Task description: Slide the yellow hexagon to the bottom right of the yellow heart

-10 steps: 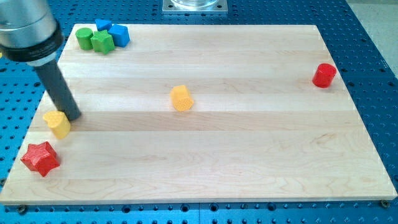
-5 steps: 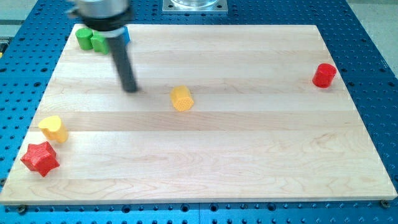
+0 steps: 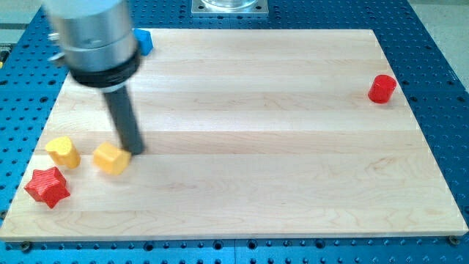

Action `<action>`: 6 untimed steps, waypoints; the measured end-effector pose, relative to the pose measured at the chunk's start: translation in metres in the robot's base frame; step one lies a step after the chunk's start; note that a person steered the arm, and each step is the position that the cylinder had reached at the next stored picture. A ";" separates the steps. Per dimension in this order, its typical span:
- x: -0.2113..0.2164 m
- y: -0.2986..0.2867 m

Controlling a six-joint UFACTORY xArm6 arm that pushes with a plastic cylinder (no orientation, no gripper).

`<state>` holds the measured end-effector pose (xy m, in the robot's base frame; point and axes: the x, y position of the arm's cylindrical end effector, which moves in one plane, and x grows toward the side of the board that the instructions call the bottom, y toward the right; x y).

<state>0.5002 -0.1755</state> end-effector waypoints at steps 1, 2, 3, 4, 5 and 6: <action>0.010 -0.013; -0.019 0.072; -0.027 0.199; -0.027 0.349; -0.054 0.467; -0.098 0.516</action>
